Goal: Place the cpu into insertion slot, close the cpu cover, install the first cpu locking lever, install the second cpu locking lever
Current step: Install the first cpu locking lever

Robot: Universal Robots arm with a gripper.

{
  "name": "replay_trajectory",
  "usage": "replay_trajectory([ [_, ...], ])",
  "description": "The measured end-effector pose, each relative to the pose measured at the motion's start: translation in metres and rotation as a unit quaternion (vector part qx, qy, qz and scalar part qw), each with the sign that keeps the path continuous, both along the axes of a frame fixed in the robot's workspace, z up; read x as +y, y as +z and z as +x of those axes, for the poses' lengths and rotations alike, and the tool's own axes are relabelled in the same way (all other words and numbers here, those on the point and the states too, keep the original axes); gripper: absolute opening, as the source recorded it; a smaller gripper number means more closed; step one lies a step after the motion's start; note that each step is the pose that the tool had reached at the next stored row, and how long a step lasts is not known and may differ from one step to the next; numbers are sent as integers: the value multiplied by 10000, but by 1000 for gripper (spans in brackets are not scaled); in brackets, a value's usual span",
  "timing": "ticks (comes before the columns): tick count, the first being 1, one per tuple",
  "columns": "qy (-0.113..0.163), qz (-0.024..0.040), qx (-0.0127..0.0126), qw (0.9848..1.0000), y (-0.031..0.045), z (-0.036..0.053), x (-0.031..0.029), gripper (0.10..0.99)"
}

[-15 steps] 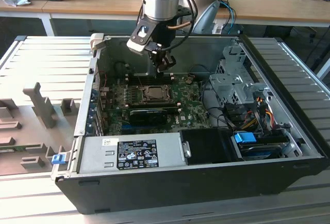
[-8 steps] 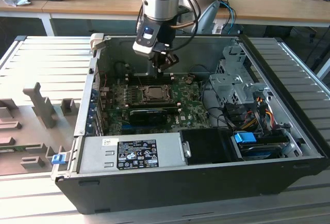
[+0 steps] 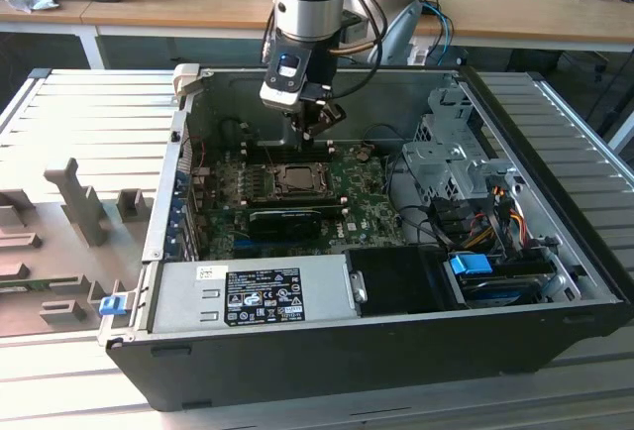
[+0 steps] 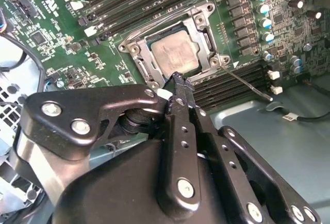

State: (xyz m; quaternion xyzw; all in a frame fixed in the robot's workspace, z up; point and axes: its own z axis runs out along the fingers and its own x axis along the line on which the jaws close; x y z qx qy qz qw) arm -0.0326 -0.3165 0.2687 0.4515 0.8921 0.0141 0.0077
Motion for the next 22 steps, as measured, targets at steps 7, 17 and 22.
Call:
replay_trajectory([
  [7, 597, 0, 0, 9982, 0, 0, 0, 106],
  [17, 1512, 0, 0, 9885, 48, 0, 0, 106],
  [22, 1714, 0, 0, 9852, 48, 0, 0, 106],
])
